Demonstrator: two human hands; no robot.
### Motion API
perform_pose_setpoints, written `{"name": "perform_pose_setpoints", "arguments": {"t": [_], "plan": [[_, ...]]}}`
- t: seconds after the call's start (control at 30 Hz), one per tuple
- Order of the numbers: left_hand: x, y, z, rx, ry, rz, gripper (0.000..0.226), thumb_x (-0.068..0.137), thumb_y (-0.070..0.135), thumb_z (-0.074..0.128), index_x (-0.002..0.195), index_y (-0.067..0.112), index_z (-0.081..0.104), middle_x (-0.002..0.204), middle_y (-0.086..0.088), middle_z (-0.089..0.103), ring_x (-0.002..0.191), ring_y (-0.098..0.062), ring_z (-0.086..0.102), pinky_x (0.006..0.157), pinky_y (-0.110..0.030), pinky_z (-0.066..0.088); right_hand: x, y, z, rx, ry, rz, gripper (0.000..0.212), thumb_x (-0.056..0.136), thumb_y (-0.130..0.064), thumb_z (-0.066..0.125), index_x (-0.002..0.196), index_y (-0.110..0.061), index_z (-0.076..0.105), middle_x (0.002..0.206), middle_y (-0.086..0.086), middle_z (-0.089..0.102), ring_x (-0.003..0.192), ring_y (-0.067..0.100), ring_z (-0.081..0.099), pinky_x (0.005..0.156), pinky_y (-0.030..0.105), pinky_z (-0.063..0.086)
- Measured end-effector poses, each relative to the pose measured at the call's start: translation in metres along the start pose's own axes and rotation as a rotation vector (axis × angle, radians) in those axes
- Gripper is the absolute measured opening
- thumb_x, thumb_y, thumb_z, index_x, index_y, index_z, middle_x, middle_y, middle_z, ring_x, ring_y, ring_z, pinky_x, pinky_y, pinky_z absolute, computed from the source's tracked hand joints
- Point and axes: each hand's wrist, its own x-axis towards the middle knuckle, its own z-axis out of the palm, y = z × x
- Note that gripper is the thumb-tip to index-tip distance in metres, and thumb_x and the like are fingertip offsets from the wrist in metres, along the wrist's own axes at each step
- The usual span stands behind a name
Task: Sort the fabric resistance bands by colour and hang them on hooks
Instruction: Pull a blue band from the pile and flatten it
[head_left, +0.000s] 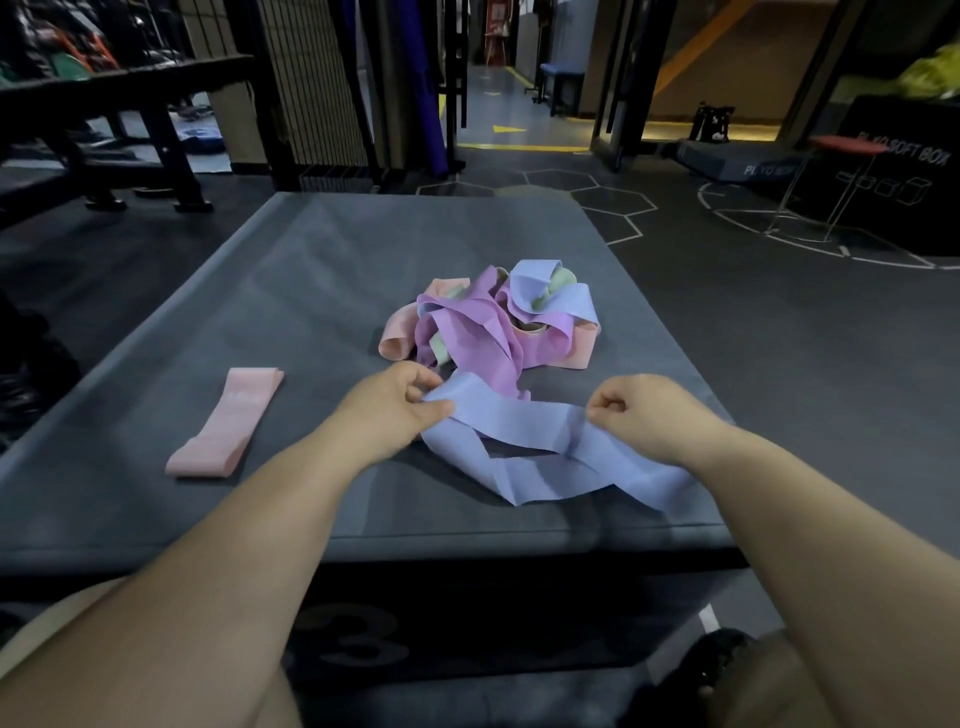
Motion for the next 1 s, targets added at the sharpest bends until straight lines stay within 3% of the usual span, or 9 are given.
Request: {"name": "perform_pose_setpoints", "arguments": {"t": [0.1,0.17,0.3,0.4,0.53,0.63,0.7,0.8,1.0], "plan": [[-0.002,0.002,0.006,0.031,-0.061,-0.002,0.037,0.084,0.035,0.07,0.118,0.028,0.056,0.1,0.007,0.068,0.088,-0.01,0.062,0.074,-0.023,0.045,0.0,0.004,-0.002,-0.009,-0.043,0.042,0.021,0.097,-0.025,0.05,0.108,-0.027,0.067,0.101,-0.009,0.059,0.093,0.014,0.052,0.078,0.026,0.039],[-0.002,0.003,0.009,0.052,-0.117,-0.01,0.05,0.081,0.035,0.074,0.125,0.026,0.052,0.1,0.008,0.068,0.089,-0.009,0.062,0.074,-0.021,0.044,0.001,0.007,-0.004,0.037,-0.063,0.078,0.026,0.098,-0.021,0.047,0.114,-0.026,0.068,0.109,-0.007,0.062,0.096,0.013,0.051,0.08,0.024,0.037],[-0.005,0.006,0.017,0.164,-0.189,0.013,0.079,0.076,0.033,0.079,0.142,0.024,0.036,0.093,0.015,0.061,0.09,-0.007,0.06,0.075,-0.02,0.044,0.0,0.015,-0.012,0.24,-0.044,0.21,0.026,0.095,-0.016,0.049,0.09,-0.029,0.071,0.106,-0.003,0.068,0.098,0.019,0.06,0.077,0.028,0.044],[-0.005,0.006,0.022,0.207,-0.216,0.026,0.086,0.074,0.032,0.081,0.145,0.027,0.031,0.093,0.013,0.063,0.088,-0.007,0.061,0.081,-0.025,0.048,-0.003,0.019,-0.016,0.34,-0.04,0.266,0.03,0.091,-0.013,0.054,0.072,-0.027,0.074,0.093,-0.003,0.067,0.084,0.018,0.058,0.068,0.028,0.044],[-0.004,0.002,0.026,0.25,-0.231,0.024,0.058,0.073,0.034,0.08,0.123,0.03,0.05,0.095,0.007,0.066,0.088,-0.01,0.063,0.087,-0.032,0.051,-0.004,0.022,-0.019,0.457,-0.054,0.306,0.029,0.094,-0.007,0.05,0.073,-0.017,0.068,0.091,0.009,0.063,0.077,0.022,0.052,0.066,0.031,0.04],[-0.002,0.001,0.02,0.087,-0.185,0.007,0.04,0.066,0.033,0.079,0.099,0.03,0.059,0.095,0.007,0.07,0.091,-0.014,0.067,0.091,-0.037,0.052,-0.002,0.025,-0.021,0.54,-0.058,0.359,0.017,0.091,-0.005,0.055,0.076,-0.005,0.062,0.087,0.018,0.055,0.078,0.027,0.048,0.07,0.035,0.036],[-0.001,0.004,0.013,-0.14,-0.154,-0.011,0.044,0.057,0.033,0.075,0.098,0.027,0.059,0.098,0.0,0.07,0.089,-0.019,0.066,0.088,-0.038,0.051,-0.001,0.028,-0.02,0.654,-0.034,0.387,0.012,0.091,-0.004,0.054,0.086,-0.001,0.065,0.088,0.02,0.06,0.078,0.029,0.054,0.069,0.035,0.04],[0.001,0.007,0.002,-0.402,-0.136,-0.025,0.031,0.077,0.011,0.071,0.102,0.022,0.056,0.102,-0.013,0.062,0.09,-0.02,0.059,0.081,-0.035,0.048,-0.001,0.029,-0.018,0.824,-0.023,0.382,0.022,0.094,-0.002,0.047,0.083,-0.005,0.066,0.078,0.013,0.063,0.066,0.025,0.056,0.056,0.027,0.043],[0.005,0.006,-0.015,-0.384,0.012,-0.023,0.025,0.074,0.023,0.068,0.096,0.029,0.058,0.095,-0.008,0.058,0.088,-0.021,0.054,0.076,-0.034,0.04,0.003,0.028,-0.012,0.869,-0.042,0.39,0.02,0.09,-0.001,0.05,0.085,-0.005,0.069,0.084,0.015,0.062,0.079,0.026,0.055,0.066,0.034,0.044]]}}
